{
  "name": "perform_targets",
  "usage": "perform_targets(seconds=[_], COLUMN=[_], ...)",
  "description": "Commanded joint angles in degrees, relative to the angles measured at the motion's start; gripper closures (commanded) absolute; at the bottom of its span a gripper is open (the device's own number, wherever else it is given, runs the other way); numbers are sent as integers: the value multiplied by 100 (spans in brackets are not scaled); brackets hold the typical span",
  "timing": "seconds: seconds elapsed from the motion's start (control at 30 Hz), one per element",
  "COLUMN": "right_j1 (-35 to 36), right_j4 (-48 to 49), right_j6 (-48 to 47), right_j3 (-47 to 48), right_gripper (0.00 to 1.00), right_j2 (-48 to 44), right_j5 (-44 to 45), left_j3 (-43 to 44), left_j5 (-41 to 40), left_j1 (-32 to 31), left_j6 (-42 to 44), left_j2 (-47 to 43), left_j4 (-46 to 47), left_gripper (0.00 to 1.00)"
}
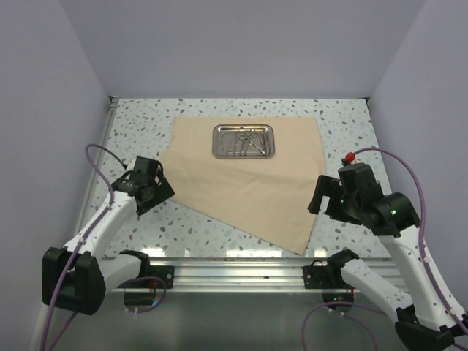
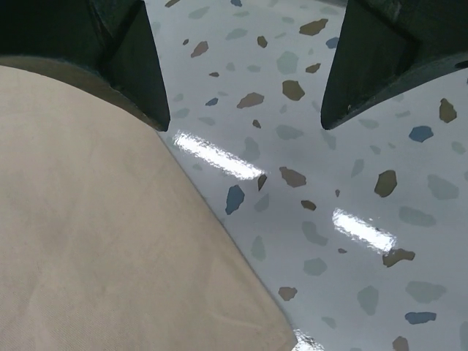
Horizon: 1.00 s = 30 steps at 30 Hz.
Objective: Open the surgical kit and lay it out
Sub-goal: Open the surgical kit at the center of the board.
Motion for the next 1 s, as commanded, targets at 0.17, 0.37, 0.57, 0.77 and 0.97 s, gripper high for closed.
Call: perform_targets(seconds=[0.17, 0.37, 0.57, 0.77, 0.97], right_j1=[0, 0, -8, -8, 0], right_j4=[392, 533, 700, 788, 691], right_j6=[-259, -391, -497, -470, -496], right_j3=[-19, 24, 42, -107, -73], right_gripper=[3, 3, 2, 2, 2], right_j2=[363, 811, 1014, 1040, 935], right_j5=[119, 251, 296, 199, 269], left_j3=[-144, -232, -205, -135, -126], left_j5=[54, 107, -69, 1, 10], left_j1=[-36, -44, -150, -273, -466], left_j6=[-192, -306, -368, -280, -271], left_j2=[1386, 2249, 2663, 3041, 3218], left_j4=[1909, 2410, 2375, 2463, 2490], left_gripper=[11, 17, 37, 69, 100])
